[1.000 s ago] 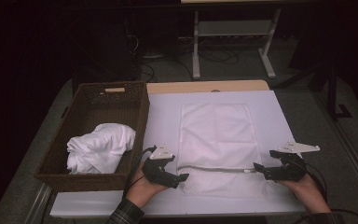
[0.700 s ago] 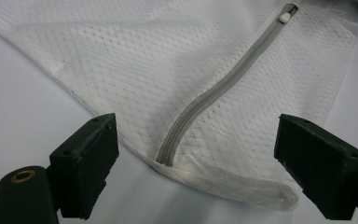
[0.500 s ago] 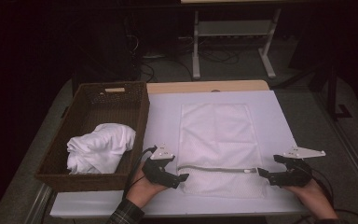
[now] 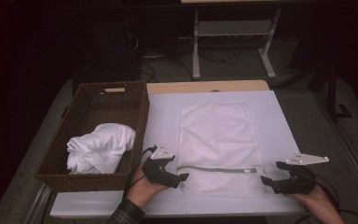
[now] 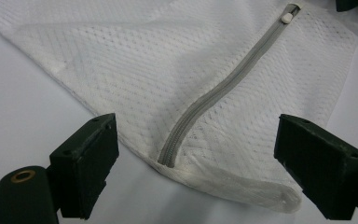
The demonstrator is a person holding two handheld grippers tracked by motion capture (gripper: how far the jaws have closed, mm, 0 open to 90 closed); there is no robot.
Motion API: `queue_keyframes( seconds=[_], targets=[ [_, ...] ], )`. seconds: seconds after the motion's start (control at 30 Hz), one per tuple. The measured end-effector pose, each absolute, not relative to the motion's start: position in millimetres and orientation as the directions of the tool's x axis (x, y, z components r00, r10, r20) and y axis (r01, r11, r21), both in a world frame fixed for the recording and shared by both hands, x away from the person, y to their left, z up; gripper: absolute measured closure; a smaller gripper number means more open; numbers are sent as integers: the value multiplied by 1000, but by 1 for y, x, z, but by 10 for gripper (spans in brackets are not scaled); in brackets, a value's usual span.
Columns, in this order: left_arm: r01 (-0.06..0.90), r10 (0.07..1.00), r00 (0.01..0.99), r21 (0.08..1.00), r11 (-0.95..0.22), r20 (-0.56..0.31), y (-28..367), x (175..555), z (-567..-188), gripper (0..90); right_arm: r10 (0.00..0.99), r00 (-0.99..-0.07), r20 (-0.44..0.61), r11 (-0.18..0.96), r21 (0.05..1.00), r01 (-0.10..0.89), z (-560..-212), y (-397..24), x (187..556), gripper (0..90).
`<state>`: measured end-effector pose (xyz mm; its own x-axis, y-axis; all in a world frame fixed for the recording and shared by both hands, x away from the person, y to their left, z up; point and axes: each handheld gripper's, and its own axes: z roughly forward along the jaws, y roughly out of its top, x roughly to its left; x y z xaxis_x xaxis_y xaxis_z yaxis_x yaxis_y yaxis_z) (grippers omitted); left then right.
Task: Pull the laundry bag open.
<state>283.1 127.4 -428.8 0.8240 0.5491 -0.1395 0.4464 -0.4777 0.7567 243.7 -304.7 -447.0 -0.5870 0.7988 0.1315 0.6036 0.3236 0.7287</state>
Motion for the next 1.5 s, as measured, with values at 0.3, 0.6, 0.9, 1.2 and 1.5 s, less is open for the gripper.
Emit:
queue_keyframes(
  seconds=[0.3,0.6,0.9,1.2,1.5],
  targets=[
    [445,548,825,757,-478,-139,127,284,-429,134,779,-613,135,344,725,596,-447,-306,245,134],
    [446,548,825,757,-478,-139,127,284,-429,134,779,-605,164,321,725,609,-454,-310,257,284],
    [448,550,824,751,-485,-137,126,286,-431,134,768,-618,166,316,741,592,-457,-309,261,401],
    [448,550,824,750,-486,-136,125,286,-431,135,750,-646,143,346,747,567,-459,-304,262,503],
    [451,550,824,750,-485,-140,124,287,-432,135,728,-677,108,390,747,538,-459,-299,262,621]
  ],
)
